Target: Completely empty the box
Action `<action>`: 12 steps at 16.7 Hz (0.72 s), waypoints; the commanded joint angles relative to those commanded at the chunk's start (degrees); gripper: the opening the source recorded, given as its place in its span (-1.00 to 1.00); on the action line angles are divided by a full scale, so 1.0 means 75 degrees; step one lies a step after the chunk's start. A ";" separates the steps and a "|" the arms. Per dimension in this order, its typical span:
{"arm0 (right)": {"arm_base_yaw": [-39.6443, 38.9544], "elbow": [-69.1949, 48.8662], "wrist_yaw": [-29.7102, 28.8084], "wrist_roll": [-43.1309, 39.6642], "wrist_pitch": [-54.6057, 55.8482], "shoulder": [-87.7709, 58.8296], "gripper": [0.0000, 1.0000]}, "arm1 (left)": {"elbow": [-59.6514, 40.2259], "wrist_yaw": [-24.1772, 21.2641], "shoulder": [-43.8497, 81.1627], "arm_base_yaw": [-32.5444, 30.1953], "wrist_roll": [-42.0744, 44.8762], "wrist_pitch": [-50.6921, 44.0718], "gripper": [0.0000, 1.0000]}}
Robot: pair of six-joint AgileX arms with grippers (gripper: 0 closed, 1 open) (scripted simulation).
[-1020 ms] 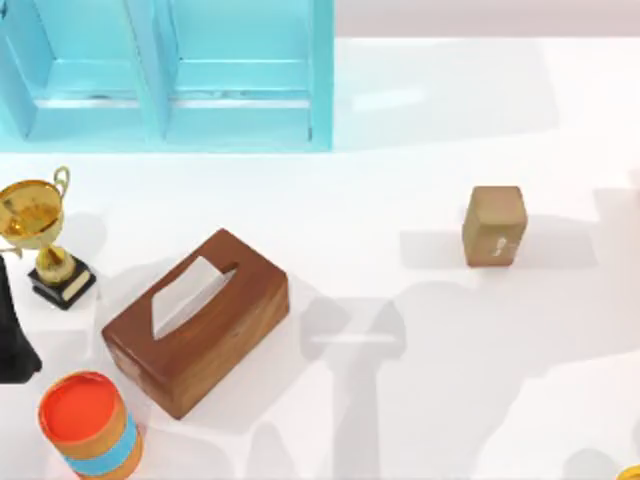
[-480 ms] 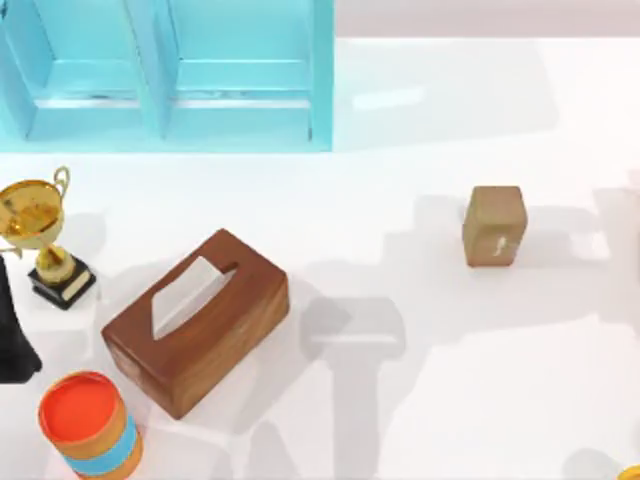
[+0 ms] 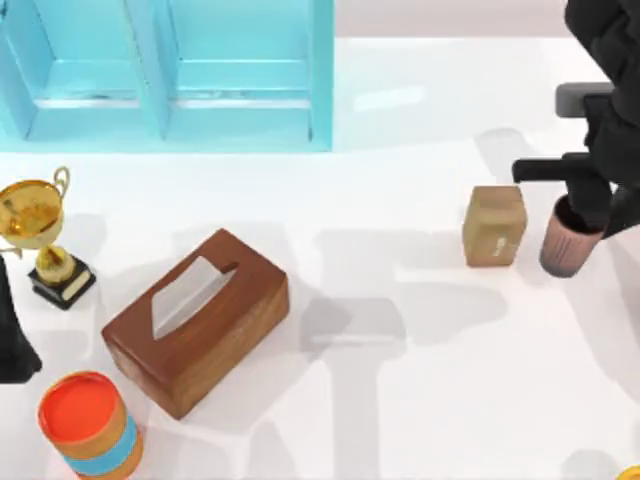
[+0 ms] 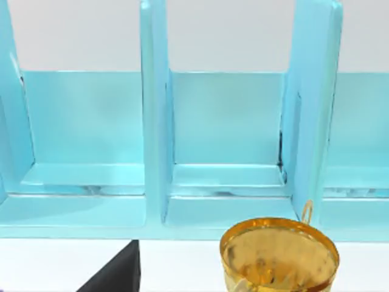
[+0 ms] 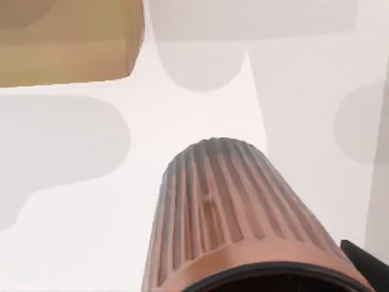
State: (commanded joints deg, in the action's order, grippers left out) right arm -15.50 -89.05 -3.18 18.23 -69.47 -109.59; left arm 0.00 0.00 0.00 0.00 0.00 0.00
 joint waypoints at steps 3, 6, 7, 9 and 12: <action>-0.0822 0.0707 -0.0107 0.0818 0.0530 0.0190 -1.00 | 0.0000 0.0000 0.0000 0.0000 0.0000 0.0000 1.00; -0.0967 0.0851 -0.0132 0.0962 0.0656 0.0241 -1.00 | 0.0000 0.0000 0.0000 0.0000 0.0000 0.0000 1.00; -0.0967 0.0851 -0.0132 0.0962 0.0656 0.0241 -1.00 | 0.0000 0.0000 0.0000 0.0000 0.0000 0.0000 1.00; -0.0943 0.0857 -0.0101 0.0970 0.0660 0.0180 -1.00 | 0.0000 0.0000 0.0000 0.0000 0.0000 0.0000 1.00; -0.0969 0.1135 -0.0112 0.0987 0.1083 0.0060 -1.00 | 0.0000 0.0000 0.0000 0.0000 0.0000 0.0000 1.00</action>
State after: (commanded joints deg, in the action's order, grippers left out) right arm -22.77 -80.53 -4.02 25.63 -61.35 -109.14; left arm 0.00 0.00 0.00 0.00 0.00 0.00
